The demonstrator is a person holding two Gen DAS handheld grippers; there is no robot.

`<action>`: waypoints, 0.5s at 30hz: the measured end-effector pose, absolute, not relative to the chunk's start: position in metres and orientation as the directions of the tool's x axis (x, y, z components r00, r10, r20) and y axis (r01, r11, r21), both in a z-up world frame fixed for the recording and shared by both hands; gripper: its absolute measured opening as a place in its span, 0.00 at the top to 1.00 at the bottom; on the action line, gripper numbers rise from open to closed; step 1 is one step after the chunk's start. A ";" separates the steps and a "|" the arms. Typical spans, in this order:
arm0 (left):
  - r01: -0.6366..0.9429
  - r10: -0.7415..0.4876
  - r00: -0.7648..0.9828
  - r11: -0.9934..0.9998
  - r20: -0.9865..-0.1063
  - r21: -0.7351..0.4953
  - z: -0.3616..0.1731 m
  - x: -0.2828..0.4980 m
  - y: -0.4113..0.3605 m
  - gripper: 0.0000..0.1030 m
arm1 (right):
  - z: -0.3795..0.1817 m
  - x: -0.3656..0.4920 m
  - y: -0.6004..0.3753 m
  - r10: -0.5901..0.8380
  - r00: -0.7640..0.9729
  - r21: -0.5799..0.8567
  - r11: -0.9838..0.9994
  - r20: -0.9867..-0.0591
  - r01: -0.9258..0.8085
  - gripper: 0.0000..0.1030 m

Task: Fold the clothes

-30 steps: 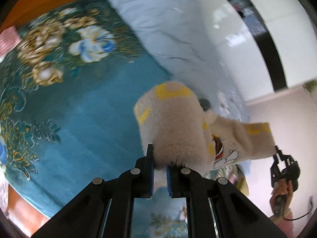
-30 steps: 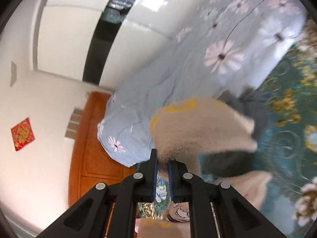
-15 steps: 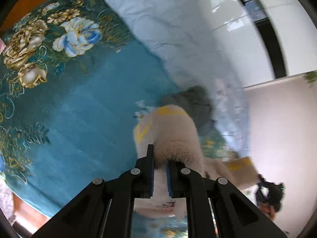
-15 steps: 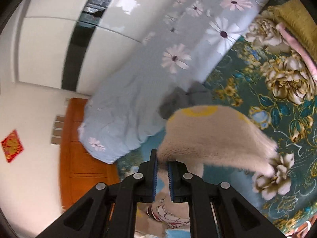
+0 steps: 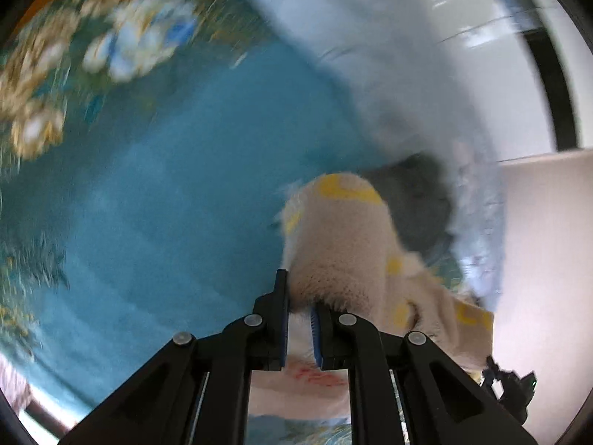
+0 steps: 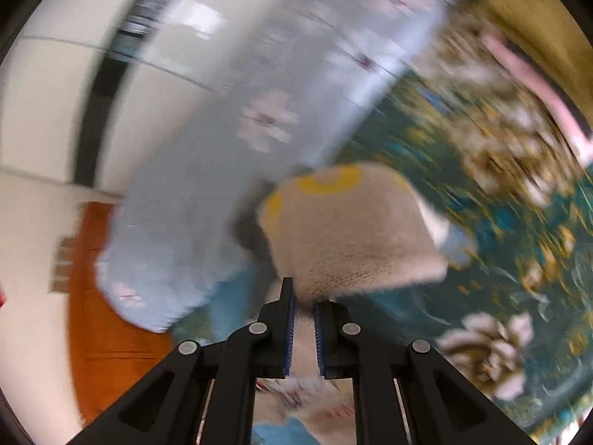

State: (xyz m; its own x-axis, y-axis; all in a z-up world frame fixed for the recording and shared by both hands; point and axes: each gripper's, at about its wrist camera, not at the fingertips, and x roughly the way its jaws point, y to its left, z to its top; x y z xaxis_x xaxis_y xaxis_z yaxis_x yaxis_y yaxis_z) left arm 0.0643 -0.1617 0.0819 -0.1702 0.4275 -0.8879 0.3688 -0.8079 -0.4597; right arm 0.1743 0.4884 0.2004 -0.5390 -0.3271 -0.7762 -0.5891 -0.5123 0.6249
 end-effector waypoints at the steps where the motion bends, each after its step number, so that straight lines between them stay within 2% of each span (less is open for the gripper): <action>1: 0.397 0.426 -0.138 -0.803 -0.894 -0.444 0.068 0.064 -0.163 0.90 | 0.185 0.175 0.490 -0.324 -0.504 0.598 -0.499 -0.800 -0.628 0.90; 4: 0.480 0.433 -0.080 -0.773 -0.898 -0.415 0.041 0.067 -0.169 0.89 | 0.146 0.182 0.494 -0.322 -0.431 0.536 -0.429 -0.843 -0.727 0.88; 7: 0.490 0.454 -0.059 -0.762 -0.889 -0.422 0.037 0.072 -0.169 0.88 | 0.133 0.186 0.495 -0.322 -0.403 0.510 -0.411 -0.857 -0.756 0.87; 10: 0.492 0.453 -0.039 -0.767 -0.891 -0.411 0.040 0.077 -0.175 0.69 | 0.136 0.187 0.496 -0.302 -0.366 0.470 -0.453 -0.880 -0.757 0.85; 11: 0.504 0.463 -0.052 -0.753 -0.885 -0.424 0.044 0.082 -0.181 0.65 | 0.138 0.188 0.497 -0.292 -0.358 0.459 -0.460 -0.887 -0.760 0.79; 14: 0.530 0.484 -0.111 -0.710 -0.868 -0.463 0.054 0.094 -0.196 0.54 | 0.148 0.196 0.500 -0.274 -0.388 0.473 -0.447 -0.880 -0.759 0.53; 15: 0.530 0.474 -0.125 -0.711 -0.872 -0.463 0.058 0.099 -0.199 0.53 | 0.151 0.199 0.501 -0.272 -0.399 0.482 -0.442 -0.876 -0.757 0.50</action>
